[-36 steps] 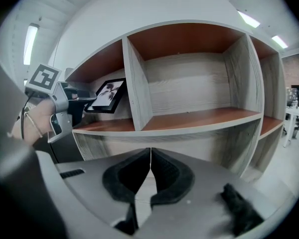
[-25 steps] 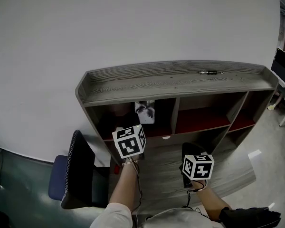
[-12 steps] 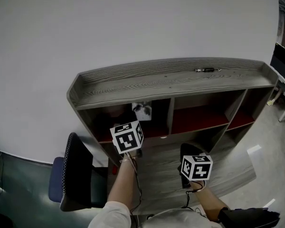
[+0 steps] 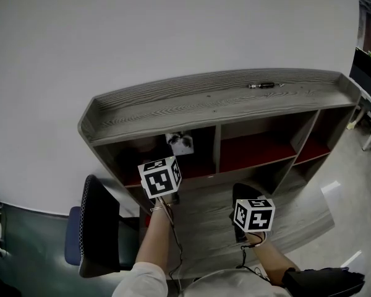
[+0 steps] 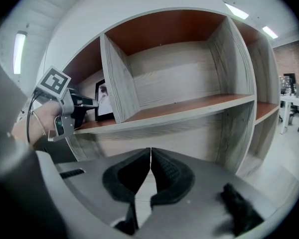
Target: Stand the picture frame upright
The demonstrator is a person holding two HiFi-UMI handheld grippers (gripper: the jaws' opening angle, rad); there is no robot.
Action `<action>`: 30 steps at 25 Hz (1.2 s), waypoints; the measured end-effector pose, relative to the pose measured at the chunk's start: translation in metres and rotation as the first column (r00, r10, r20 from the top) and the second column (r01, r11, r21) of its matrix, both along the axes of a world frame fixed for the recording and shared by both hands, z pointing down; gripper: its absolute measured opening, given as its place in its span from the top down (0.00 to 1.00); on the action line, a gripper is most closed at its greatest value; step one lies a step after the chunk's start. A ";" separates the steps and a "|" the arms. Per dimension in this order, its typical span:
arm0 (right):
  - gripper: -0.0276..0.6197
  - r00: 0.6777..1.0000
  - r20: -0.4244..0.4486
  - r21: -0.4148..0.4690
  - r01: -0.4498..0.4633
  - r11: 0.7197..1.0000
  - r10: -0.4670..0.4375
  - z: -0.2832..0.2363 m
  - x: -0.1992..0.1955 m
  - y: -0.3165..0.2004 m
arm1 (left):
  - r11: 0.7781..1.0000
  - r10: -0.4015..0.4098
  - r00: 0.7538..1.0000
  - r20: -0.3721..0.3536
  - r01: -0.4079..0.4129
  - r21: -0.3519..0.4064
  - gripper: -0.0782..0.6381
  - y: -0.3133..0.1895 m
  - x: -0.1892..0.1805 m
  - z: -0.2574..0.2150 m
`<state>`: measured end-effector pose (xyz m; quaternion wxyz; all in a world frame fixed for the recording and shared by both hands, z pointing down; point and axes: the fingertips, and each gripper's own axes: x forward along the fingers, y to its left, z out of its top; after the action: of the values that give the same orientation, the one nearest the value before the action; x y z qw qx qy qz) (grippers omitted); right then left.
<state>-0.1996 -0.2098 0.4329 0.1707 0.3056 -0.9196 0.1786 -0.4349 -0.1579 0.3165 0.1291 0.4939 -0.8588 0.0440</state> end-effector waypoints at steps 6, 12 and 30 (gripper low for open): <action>0.91 1.000 -0.004 -0.002 -0.005 1.000 0.005 0.001 0.001 -0.002 | 1.000 0.007 1.000 0.004 -0.007 -0.004 0.79 -0.001 0.000 0.001; 0.91 1.000 -0.003 -0.003 -0.001 1.000 0.001 0.001 -0.002 -0.001 | 1.000 0.017 1.000 0.007 -0.017 -0.007 0.79 -0.002 0.000 0.000; 0.91 1.000 0.005 -0.008 -0.003 1.000 0.004 0.001 -0.001 0.008 | 0.999 0.045 0.999 0.016 -0.045 0.008 0.75 0.015 0.008 -0.005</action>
<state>-0.2007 -0.2016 0.4337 0.1692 0.3060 -0.9187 0.1835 -0.4265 -0.1433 0.3114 0.1192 0.5134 -0.8485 0.0473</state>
